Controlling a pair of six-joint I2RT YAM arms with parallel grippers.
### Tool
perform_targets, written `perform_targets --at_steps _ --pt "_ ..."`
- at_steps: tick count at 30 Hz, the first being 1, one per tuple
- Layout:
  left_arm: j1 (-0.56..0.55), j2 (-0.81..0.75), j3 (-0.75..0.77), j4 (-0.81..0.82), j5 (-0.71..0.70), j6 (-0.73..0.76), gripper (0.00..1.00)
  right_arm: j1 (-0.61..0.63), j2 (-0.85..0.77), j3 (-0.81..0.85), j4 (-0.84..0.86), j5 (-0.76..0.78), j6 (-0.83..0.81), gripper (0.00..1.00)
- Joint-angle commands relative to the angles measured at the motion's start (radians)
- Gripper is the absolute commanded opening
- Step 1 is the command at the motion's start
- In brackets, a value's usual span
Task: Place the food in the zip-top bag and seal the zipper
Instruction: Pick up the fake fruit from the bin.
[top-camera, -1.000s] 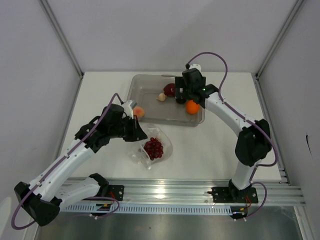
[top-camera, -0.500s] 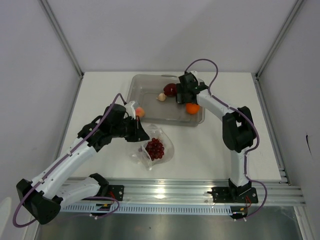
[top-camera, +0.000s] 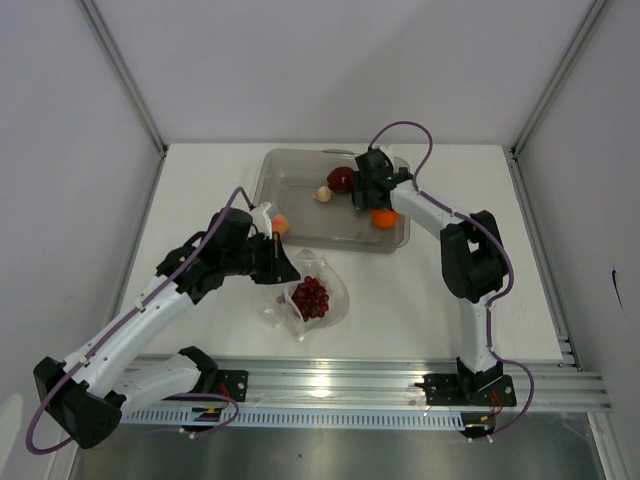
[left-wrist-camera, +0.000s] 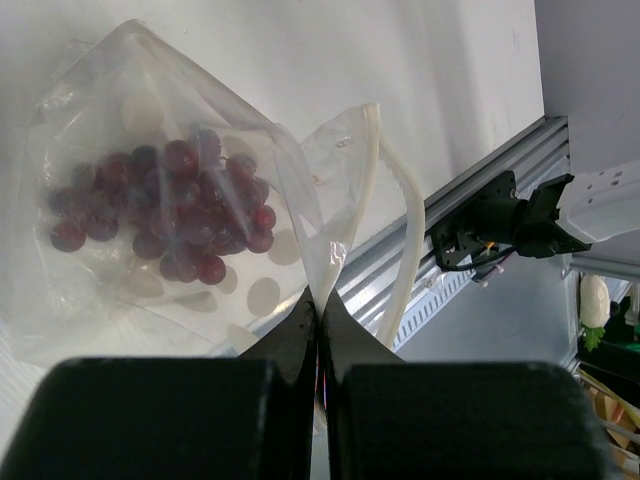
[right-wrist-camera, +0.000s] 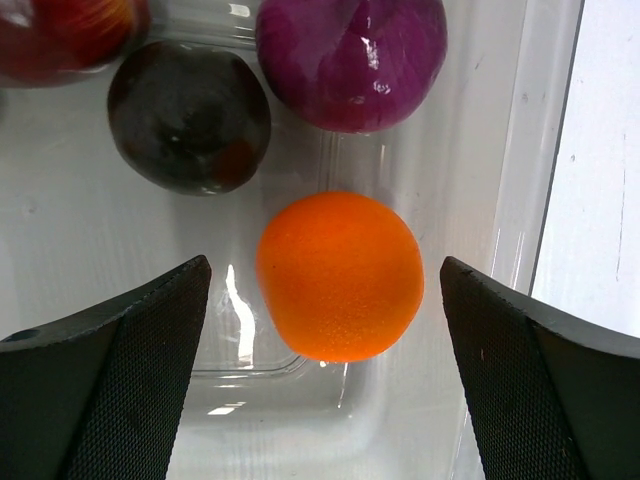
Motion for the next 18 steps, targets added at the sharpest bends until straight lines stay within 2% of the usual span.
perform_targets --at_steps 1,9,13,15,16,17,18 --pt "0.006 -0.001 -0.004 0.020 0.019 0.015 0.01 -0.005 0.036 -0.002 0.004 0.052 -0.001 0.97" --pt "0.005 -0.004 -0.002 0.017 0.019 0.013 0.00 -0.005 0.034 -0.043 0.012 0.031 0.024 0.96" --pt "0.006 -0.006 -0.004 0.017 0.019 0.013 0.01 -0.010 0.034 -0.058 0.024 -0.002 0.027 0.91" --pt "0.005 -0.006 -0.005 0.015 0.019 0.012 0.00 -0.016 0.034 -0.063 0.033 -0.020 0.024 0.87" --pt "0.007 -0.008 -0.005 0.015 0.019 0.012 0.00 -0.019 0.034 -0.065 0.039 -0.044 0.013 0.77" --pt "0.006 -0.009 -0.005 0.015 0.019 0.012 0.01 -0.019 0.034 -0.065 0.039 -0.045 0.013 0.77" --pt "0.007 -0.008 -0.005 0.017 0.019 0.010 0.01 -0.019 0.033 -0.063 0.041 -0.054 0.010 0.65"
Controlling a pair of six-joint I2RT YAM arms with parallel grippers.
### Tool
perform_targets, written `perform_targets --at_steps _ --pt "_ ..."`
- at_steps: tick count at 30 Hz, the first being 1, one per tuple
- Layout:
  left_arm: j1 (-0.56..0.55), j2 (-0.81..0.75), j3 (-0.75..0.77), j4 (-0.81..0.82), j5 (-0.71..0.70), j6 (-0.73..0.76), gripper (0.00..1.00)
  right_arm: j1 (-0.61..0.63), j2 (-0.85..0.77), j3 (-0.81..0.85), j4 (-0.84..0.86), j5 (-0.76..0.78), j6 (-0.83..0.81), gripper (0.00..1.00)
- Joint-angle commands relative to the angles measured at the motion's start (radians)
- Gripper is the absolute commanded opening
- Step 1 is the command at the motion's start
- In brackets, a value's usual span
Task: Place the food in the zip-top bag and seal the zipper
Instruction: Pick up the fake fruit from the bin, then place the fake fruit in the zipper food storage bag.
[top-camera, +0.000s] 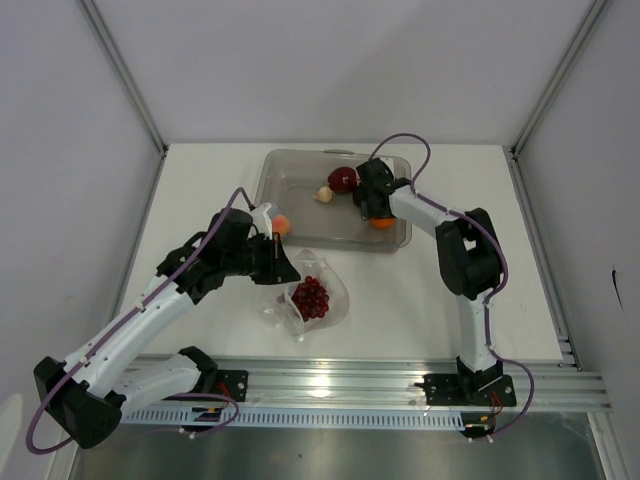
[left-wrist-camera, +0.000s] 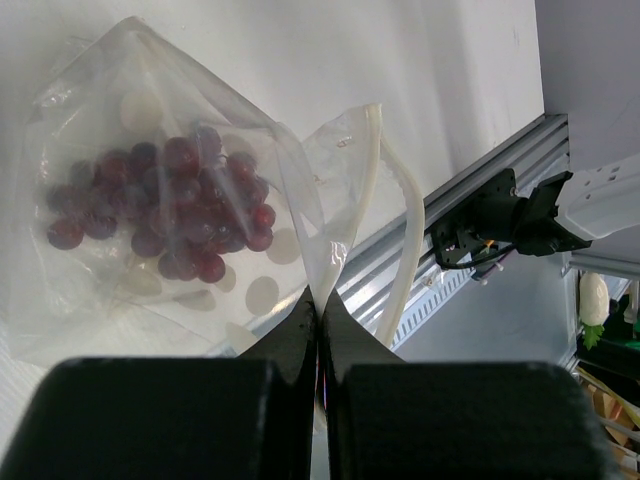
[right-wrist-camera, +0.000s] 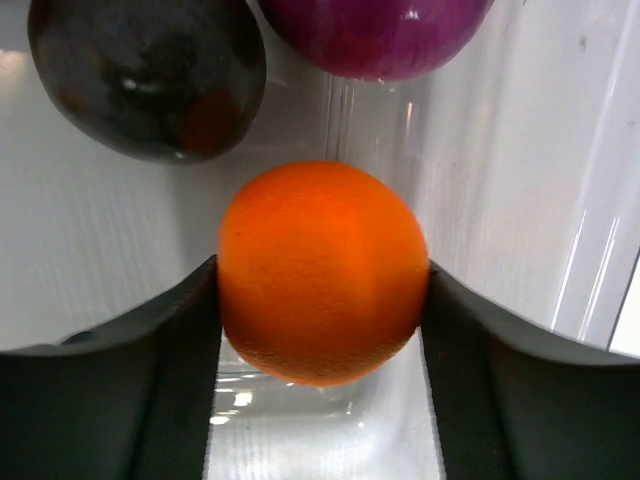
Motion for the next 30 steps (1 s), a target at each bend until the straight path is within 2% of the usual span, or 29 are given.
perform_targets --at_steps 1,2,3,4,9,14,16,17,24,30 --pt "0.007 -0.009 -0.002 0.015 0.014 0.010 0.00 -0.011 -0.013 -0.004 0.034 -0.032 -0.004 0.58" --pt "0.007 -0.009 -0.002 0.015 0.013 0.010 0.01 -0.013 -0.017 -0.002 0.039 -0.039 -0.006 0.49" --pt "0.006 -0.008 0.000 0.017 0.016 0.009 0.00 -0.013 -0.027 -0.002 0.043 -0.055 -0.009 0.28" --pt "0.005 -0.008 -0.007 0.017 0.019 0.009 0.01 -0.013 -0.037 -0.002 0.045 -0.065 -0.012 0.24" --pt "0.006 0.002 0.018 0.015 0.022 0.009 0.01 -0.003 -0.164 -0.005 0.020 -0.154 -0.003 0.22" --pt "0.005 0.012 0.030 0.012 0.023 0.014 0.01 0.032 -0.362 -0.057 -0.027 -0.331 0.016 0.21" --pt "0.005 0.018 0.035 0.010 0.022 0.014 0.01 0.052 -0.433 -0.119 -0.029 -0.390 0.023 0.20" --pt "0.007 0.020 0.035 0.010 0.022 0.014 0.01 0.059 -0.468 -0.142 -0.030 -0.468 0.025 0.18" --pt "0.010 0.032 0.062 -0.005 0.017 0.030 0.00 0.182 -0.856 -0.366 -0.044 -0.687 -0.001 0.13" --pt "0.013 0.035 0.073 -0.013 0.017 0.032 0.00 0.302 -1.040 -0.497 -0.046 -0.831 0.026 0.12"
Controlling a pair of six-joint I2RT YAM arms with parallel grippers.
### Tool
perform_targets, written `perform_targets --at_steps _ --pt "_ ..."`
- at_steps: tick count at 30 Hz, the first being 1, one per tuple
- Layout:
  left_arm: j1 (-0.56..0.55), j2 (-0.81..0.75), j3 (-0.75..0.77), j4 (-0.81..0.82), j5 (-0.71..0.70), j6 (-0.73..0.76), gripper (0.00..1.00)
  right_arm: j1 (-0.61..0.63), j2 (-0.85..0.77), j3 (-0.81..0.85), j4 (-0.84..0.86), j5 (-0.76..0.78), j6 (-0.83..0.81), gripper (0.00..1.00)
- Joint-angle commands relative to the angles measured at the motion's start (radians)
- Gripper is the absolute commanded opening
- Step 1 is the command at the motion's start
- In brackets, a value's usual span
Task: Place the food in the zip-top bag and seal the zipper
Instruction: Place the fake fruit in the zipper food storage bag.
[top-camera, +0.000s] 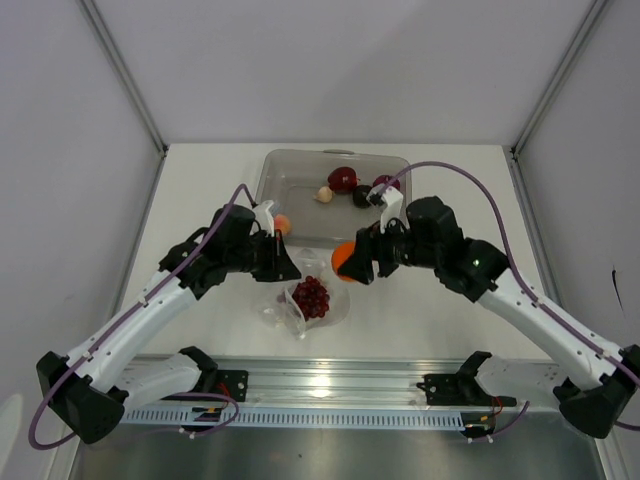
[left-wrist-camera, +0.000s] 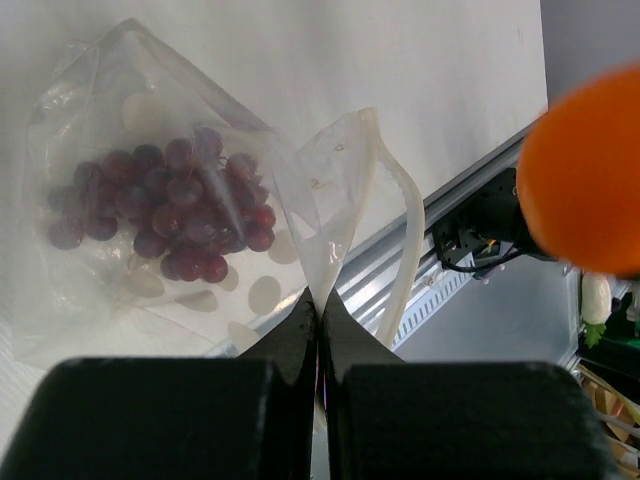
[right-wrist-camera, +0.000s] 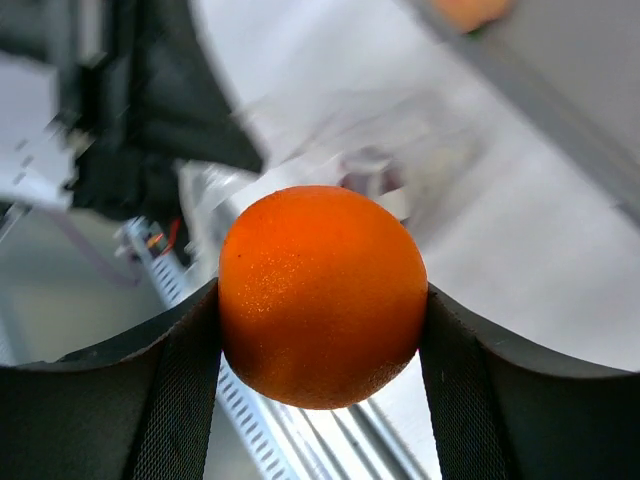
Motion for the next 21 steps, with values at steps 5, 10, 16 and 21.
perform_targets --at_steps 5,10,16,21 --pt "0.012 0.007 0.044 0.004 0.028 0.013 0.00 0.107 -0.100 -0.150 0.093 -0.163 0.076 0.17" --pt "0.012 0.001 0.038 0.013 0.051 -0.004 0.01 0.148 -0.014 -0.165 0.172 -0.140 0.107 0.20" --pt "0.012 -0.013 0.038 0.013 0.056 -0.013 0.01 0.199 0.142 -0.090 0.202 -0.044 0.104 0.82" --pt "0.010 -0.028 0.032 0.006 0.053 -0.013 0.01 0.200 0.162 -0.062 0.206 -0.002 0.099 0.99"
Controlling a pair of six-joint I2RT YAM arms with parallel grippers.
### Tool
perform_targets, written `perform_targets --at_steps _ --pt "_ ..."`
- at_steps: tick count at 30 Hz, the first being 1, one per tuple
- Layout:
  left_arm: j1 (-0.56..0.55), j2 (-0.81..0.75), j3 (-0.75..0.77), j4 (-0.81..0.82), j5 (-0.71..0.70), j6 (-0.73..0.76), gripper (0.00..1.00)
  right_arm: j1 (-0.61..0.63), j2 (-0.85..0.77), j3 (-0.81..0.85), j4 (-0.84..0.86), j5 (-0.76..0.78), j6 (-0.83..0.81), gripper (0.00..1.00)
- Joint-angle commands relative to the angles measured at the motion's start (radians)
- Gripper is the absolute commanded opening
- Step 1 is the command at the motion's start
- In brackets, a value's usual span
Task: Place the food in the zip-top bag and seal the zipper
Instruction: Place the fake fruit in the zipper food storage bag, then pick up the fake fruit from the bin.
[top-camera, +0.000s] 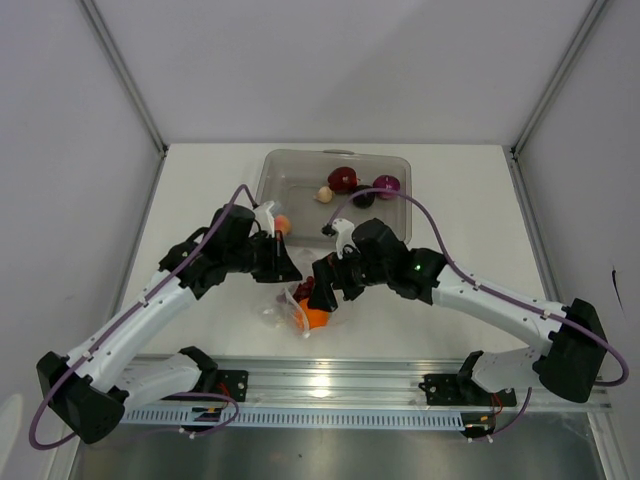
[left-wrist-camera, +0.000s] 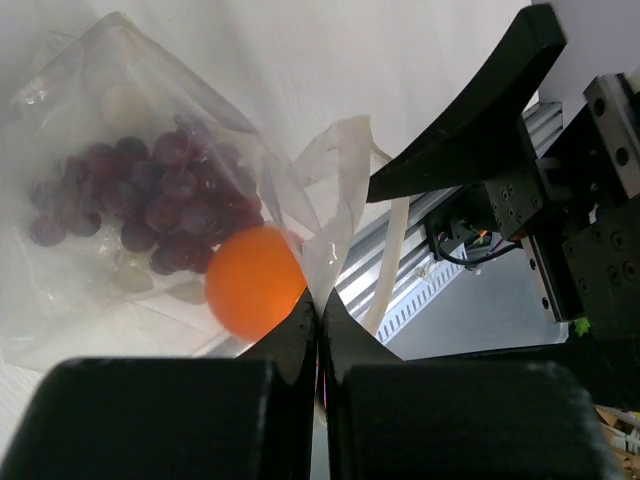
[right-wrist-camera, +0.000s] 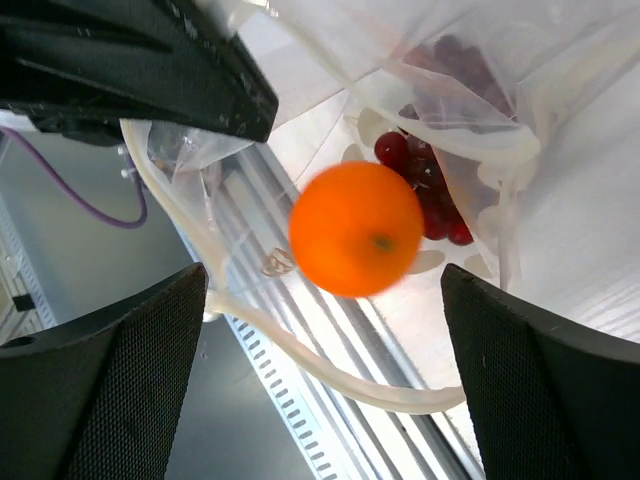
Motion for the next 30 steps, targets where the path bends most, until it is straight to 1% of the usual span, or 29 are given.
perform_targets --at_steps 1,7,10,12,14,15,17,19,20,21,22,23,26,27,28,30 --pt "0.007 -0.032 0.028 0.010 0.020 -0.009 0.01 0.001 -0.025 0.072 0.050 0.058 -0.008 0.99" --pt "0.007 -0.035 0.008 0.021 0.023 -0.015 0.01 -0.027 -0.041 0.112 0.003 0.091 -0.013 0.99" --pt "0.008 -0.047 0.002 0.019 0.009 -0.018 0.01 -0.070 -0.047 0.133 -0.018 0.123 -0.007 0.99" --pt "0.008 -0.059 -0.011 0.021 0.000 -0.021 0.00 -0.133 -0.059 0.140 -0.015 0.141 0.024 0.99" --pt "0.008 -0.090 -0.035 0.018 -0.015 -0.027 0.00 -0.179 -0.064 0.136 0.024 0.160 0.045 1.00" --pt "0.008 -0.099 -0.043 0.018 -0.020 -0.029 0.01 -0.221 -0.059 0.138 0.042 0.157 0.047 0.99" --pt "0.007 -0.133 -0.076 0.010 -0.020 -0.032 0.01 -0.257 -0.030 0.178 0.073 0.149 0.029 0.99" --pt "0.007 -0.150 -0.090 -0.002 -0.020 -0.034 0.01 -0.286 0.065 0.233 0.055 0.157 -0.022 0.99" --pt "0.008 -0.163 -0.109 -0.007 -0.019 -0.032 0.01 -0.289 0.105 0.305 0.042 0.161 -0.043 0.99" --pt "0.007 -0.170 -0.113 -0.013 -0.019 -0.031 0.01 -0.292 0.187 0.343 0.030 0.177 -0.075 1.00" --pt "0.007 -0.177 -0.118 -0.019 -0.022 -0.027 0.00 -0.295 0.226 0.377 0.018 0.180 -0.088 0.99" --pt "0.007 -0.185 -0.126 -0.033 -0.028 -0.027 0.01 -0.299 0.264 0.443 0.018 0.180 -0.096 0.99" --pt "0.007 -0.223 -0.149 -0.054 -0.049 -0.026 0.01 -0.309 0.405 0.529 0.022 0.177 -0.113 0.99" --pt "0.007 -0.234 -0.165 -0.059 -0.060 -0.026 0.01 -0.308 0.437 0.590 0.021 0.171 -0.116 0.99" --pt "0.007 -0.252 -0.170 -0.064 -0.066 -0.026 0.01 -0.309 0.502 0.621 0.021 0.151 -0.113 1.00" --pt "0.007 -0.271 -0.184 -0.076 -0.074 -0.026 0.01 -0.309 0.566 0.705 0.027 0.113 -0.108 0.99"
